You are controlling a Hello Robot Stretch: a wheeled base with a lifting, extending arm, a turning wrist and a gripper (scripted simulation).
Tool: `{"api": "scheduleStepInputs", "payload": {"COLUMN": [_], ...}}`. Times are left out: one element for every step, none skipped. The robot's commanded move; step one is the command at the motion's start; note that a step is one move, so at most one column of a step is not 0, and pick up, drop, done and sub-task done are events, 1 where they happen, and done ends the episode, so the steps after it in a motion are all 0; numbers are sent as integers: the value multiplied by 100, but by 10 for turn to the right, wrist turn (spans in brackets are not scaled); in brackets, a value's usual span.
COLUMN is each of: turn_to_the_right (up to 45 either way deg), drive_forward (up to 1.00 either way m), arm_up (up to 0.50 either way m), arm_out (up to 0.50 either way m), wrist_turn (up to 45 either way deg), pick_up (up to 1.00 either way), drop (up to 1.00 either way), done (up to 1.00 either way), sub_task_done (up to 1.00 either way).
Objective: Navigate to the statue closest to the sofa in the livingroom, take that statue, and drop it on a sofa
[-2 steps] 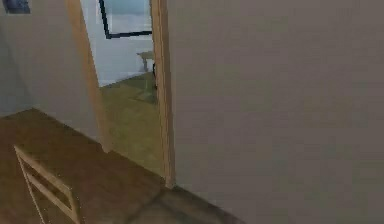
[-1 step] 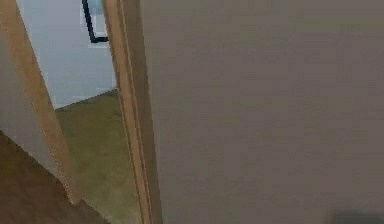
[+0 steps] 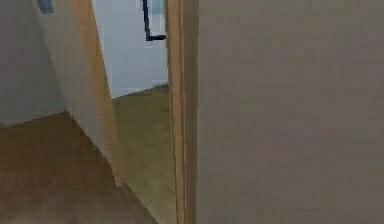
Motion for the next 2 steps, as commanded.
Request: {"api": "scheduleStepInputs", "payload": {"turn_to_the_right": [-30,0], "drive_forward": [0,10], "arm_up": [0,0], "arm_out": [0,0], "wrist_turn": [0,0], "pick_up": [0,0], "drop": [0,0], "done": [0,0], "sub_task_done": [0,0]}}
